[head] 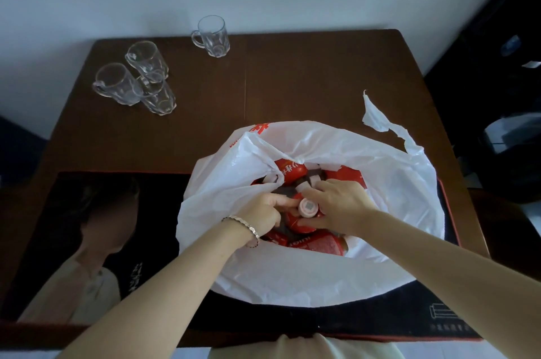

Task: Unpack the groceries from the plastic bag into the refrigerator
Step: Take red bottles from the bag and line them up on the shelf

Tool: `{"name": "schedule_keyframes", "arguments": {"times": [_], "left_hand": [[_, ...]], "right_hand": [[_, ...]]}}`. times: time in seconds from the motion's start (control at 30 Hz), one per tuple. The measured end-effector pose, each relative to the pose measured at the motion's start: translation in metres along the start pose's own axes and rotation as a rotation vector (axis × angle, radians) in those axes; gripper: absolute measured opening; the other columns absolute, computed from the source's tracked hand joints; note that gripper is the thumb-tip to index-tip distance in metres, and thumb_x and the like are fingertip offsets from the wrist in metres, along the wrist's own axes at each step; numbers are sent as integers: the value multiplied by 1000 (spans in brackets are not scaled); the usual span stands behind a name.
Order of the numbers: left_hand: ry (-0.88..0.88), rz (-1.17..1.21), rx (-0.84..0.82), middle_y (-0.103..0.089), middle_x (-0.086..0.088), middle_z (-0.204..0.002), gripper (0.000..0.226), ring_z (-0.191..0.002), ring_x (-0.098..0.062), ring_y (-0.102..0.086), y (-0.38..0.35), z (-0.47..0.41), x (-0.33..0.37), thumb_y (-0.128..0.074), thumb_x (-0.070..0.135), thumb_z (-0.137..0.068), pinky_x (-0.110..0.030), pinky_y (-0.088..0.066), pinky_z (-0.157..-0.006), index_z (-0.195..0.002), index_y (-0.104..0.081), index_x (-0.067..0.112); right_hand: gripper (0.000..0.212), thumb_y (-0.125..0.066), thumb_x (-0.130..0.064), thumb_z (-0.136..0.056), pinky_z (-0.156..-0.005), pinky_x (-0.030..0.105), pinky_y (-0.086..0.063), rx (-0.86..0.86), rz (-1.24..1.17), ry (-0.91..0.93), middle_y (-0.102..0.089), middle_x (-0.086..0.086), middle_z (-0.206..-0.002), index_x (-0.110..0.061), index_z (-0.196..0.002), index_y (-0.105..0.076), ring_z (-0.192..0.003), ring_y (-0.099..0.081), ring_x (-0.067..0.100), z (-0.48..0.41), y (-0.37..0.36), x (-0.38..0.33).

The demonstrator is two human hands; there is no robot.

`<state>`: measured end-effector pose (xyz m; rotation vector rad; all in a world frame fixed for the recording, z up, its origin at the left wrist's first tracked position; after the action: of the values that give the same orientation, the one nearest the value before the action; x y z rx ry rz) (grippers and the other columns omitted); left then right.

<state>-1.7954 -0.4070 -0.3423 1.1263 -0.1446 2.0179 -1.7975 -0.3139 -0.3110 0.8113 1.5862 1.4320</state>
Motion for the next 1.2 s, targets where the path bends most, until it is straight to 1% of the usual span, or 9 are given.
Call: {"name": "schedule_keyframes", "arguments": {"times": [0.2,0.33,0.47,0.6,0.7,0.77,0.97,1.1,1.2], "left_hand": [[1,63,120,-60,10,-87,43,-84,-1,-56,4,6,1,-41,-12,-85,-7,-48,-70,-113,-61,14],[25,69,220,-63,6,-78,22,-79,-11,-59,-2,7,0,-50,-2,-85,-28,-49,-80,-91,-62,15],[-12,-311,90,-59,6,-79,10,-80,-13,-60,-37,-14,19,-51,13,-87,-20,-43,-66,-83,-58,18],[-23,-660,-81,-62,-1,-105,9,-100,-18,-55,-88,-37,28,-53,25,-87,-28,-38,-95,-84,-60,19],[86,-638,-205,-66,0,-99,27,-89,-17,-63,-113,-48,16,-63,32,-82,-29,-51,-81,-105,-60,17],[97,-684,-254,-67,-2,-87,25,-83,-21,-69,-125,-54,14,-63,35,-81,-30,-56,-72,-97,-59,17],[-19,-860,-103,-61,-3,-84,14,-77,-21,-56,-105,-50,36,-58,26,-79,-28,-44,-68,-83,-57,13],[-50,-890,14,-54,1,-85,24,-85,-19,-56,-64,-15,40,-65,29,-76,-28,-45,-74,-90,-60,11],[-132,-892,74,-42,9,-74,25,-75,-16,-49,-54,22,46,-65,36,-79,-24,-35,-59,-79,-43,25]], "right_hand": [[35,-63,-55,-70,-40,16,-32,129,-99,-89,-60,-9,-57,-25,-87,-59,-48,-58,13,15,23,17],[41,-54,-53,-74,-46,21,-52,317,-189,-265,-69,-2,-70,-15,-86,-66,-55,-62,13,57,67,37],[31,-75,-33,-73,-58,10,-40,417,-379,-607,-61,-7,-75,-11,-91,-63,-62,-52,7,110,95,61],[23,-70,-30,-77,-56,12,-38,426,-540,-841,-49,-24,-73,-25,-89,-51,-62,-51,-2,156,84,74],[22,-67,-33,-79,-59,18,-44,413,-601,-943,-46,-28,-75,-27,-89,-48,-64,-51,-1,179,66,81],[23,-67,-37,-79,-60,16,-43,379,-605,-977,-46,-28,-75,-29,-90,-48,-63,-51,-2,188,53,83],[25,-68,-46,-75,-60,20,-47,227,-475,-964,-63,-14,-79,-27,-89,-60,-68,-58,6,208,28,88],[25,-66,-48,-75,-60,22,-49,160,-480,-964,-62,-15,-78,-28,-86,-58,-66,-58,7,214,19,93],[28,-67,-50,-73,-59,27,-52,123,-458,-927,-63,-14,-75,-25,-84,-59,-65,-60,9,203,21,89]]}}
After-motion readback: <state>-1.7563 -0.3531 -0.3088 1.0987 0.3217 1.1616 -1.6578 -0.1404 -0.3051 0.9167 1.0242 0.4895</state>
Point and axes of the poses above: each hand's wrist, its own z-axis away from the middle knuckle, its own y-axis out of the back of the hand, x = y × z, the point moved 10 cm from there along -z, towards the middle knuckle
